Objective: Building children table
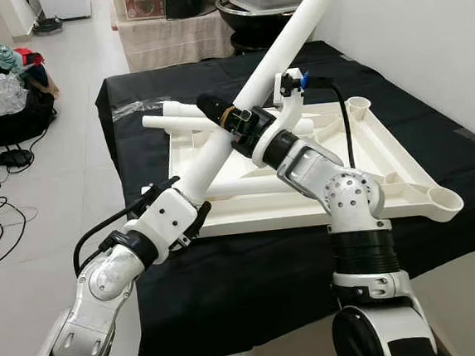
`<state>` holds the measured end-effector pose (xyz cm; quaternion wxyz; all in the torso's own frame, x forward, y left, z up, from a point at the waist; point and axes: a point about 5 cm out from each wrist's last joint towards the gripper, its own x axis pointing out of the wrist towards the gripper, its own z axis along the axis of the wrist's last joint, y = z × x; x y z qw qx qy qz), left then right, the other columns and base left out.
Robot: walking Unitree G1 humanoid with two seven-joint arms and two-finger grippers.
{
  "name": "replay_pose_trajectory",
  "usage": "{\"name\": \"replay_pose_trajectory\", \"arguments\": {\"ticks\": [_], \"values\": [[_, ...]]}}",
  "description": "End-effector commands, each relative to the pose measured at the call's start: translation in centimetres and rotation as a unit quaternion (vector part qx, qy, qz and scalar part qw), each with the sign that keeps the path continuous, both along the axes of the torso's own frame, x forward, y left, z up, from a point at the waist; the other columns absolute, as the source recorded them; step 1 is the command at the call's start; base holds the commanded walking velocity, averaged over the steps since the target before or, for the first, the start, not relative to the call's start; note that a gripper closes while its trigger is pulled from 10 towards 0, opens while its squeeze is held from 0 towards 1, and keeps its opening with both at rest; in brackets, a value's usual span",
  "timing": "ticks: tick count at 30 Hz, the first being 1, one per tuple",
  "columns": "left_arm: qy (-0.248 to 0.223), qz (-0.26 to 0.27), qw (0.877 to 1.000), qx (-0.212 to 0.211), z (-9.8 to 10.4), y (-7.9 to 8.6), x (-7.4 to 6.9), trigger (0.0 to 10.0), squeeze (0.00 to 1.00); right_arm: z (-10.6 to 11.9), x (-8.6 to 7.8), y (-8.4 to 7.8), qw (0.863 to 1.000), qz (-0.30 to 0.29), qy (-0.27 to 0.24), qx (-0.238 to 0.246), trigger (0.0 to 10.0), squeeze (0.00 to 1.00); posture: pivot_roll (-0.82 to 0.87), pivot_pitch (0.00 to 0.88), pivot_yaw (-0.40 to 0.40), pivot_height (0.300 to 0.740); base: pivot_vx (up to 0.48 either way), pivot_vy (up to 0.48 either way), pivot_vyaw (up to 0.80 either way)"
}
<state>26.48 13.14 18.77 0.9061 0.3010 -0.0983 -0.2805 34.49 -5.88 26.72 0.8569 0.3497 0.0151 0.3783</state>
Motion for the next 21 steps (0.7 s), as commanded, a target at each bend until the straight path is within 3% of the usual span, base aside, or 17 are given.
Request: {"name": "replay_pose_trajectory", "arguments": {"ticks": [1, 3, 4, 15, 16, 21], "values": [[0.015, -0.048, 0.999, 0.02, -0.7, -1.5, -0.6, 10.0, 0.15, 0.9, 0.0, 0.7, 1.0, 0.008, -0.01, -0.004, 0.0, 0.0, 0.05, 0.036, -0.044, 0.74, 0.0, 0.0, 0.0], [0.018, -0.048, 0.999, 0.02, -0.8, -1.4, -0.6, 10.0, 0.15, 0.9, 0.0, 0.7, 1.0, 0.008, -0.009, -0.003, 0.0, 0.0, 0.05, 0.034, -0.043, 0.74, 0.0, 0.0, 0.0], [0.023, -0.052, 0.998, 0.015, -0.9, -1.5, -0.7, 10.0, 1.0, 0.9, -0.1, 0.7, 1.0, 0.008, -0.009, -0.003, 0.0, 0.0, 0.05, 0.029, -0.043, 0.74, 0.0, 0.0, 0.0], [0.001, -0.017, 0.999, 0.034, -0.5, -0.7, -0.1, 10.0, 1.0, 0.7, 0.0, 0.5, 1.0, -0.002, -0.012, -0.002, 0.0, 0.0, 0.05, 0.017, -0.042, 0.74, 0.0, 0.0, 0.0], [-0.01, -0.001, 0.999, 0.043, -0.3, -0.2, 0.2, 10.0, 0.0, 0.7, 0.0, 0.5, 1.0, -0.004, -0.015, -0.005, 0.0, 0.0, 0.05, 0.017, -0.042, 0.74, 0.0, 0.0, 0.0], [-0.036, 0.051, 0.997, 0.048, 0.6, 1.8, 1.3, 10.0, 0.0, 0.6, 0.3, 0.2, 0.999, -0.017, -0.031, -0.036, 0.0, 0.0, 0.06, 0.01, -0.047, 0.74, 0.0, 0.0, 0.0]]}}
